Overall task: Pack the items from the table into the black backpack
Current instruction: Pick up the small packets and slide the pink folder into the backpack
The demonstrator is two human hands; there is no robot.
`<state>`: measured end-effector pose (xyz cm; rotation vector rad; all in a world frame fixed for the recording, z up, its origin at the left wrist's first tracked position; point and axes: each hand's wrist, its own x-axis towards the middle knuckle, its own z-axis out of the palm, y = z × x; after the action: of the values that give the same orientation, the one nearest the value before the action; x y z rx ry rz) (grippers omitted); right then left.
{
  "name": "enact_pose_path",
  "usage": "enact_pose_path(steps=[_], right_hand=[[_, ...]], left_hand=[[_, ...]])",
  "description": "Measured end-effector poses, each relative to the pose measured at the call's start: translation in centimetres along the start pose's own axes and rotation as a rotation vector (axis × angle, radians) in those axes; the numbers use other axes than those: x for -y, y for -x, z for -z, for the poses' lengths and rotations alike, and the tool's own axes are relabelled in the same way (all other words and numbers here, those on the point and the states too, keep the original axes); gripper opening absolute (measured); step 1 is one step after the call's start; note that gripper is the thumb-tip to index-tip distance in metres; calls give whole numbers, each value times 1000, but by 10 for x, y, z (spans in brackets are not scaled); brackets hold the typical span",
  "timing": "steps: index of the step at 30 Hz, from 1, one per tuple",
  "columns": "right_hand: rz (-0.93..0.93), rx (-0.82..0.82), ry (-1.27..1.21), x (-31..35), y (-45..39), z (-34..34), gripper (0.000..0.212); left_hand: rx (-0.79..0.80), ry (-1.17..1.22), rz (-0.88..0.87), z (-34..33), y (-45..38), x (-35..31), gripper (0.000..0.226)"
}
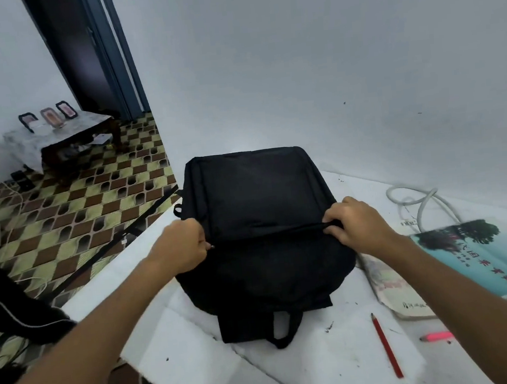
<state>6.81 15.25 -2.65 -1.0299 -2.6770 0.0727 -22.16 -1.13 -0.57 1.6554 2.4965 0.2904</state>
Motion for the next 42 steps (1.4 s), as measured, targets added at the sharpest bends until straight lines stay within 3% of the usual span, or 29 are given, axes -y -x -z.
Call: enact_pose_path(steps=[3,6,8,10,12,14,17,21,23,25,28,33,38,40,42], right_hand=[[17,32,-9,12,-4,-7,19],[-56,112,2,22,-8,-10,21],[-125,185,4,28,-6,-6,29],[-105,207,-99,43,-1,3,42],[13,265,-303,66,9,14,49],[115,423,-250,88,22,19,60],[101,509,-9,97,35,10,64],[6,424,-284,82,34,14,19],[-16,343,-429,78,29,23,7],[-20,237,-512,80,25,33,9],[-40,26,-631,85,16,49,14],[-65,-296,-668,90,-1,62,12],[-35,-807,-411,106,0,67,13],[132,-797,-384,114,9,58,11],[220,-480,-378,121,18,36,19]], left_hand=[[0,8,54,5,7,28,33],[-36,-54,102,-2,15,28,23],[-234,-61,-2,-11,24,26,19],[-352,102,-284,-15,39,17,35],[-116,261,-512,-17,49,3,49],[159,173,-575,-29,50,-8,61],[188,210,-546,-40,44,-10,40],[244,481,-477,-24,38,-14,3],[272,533,-453,-14,34,-16,5],[275,630,-418,-7,32,-17,12],[102,529,-444,-1,27,-21,45],[-301,391,-516,20,10,-42,19],[-448,477,-456,53,-10,-61,30],[-486,500,-410,64,-17,-68,31],[-521,511,-397,73,-23,-72,28]])
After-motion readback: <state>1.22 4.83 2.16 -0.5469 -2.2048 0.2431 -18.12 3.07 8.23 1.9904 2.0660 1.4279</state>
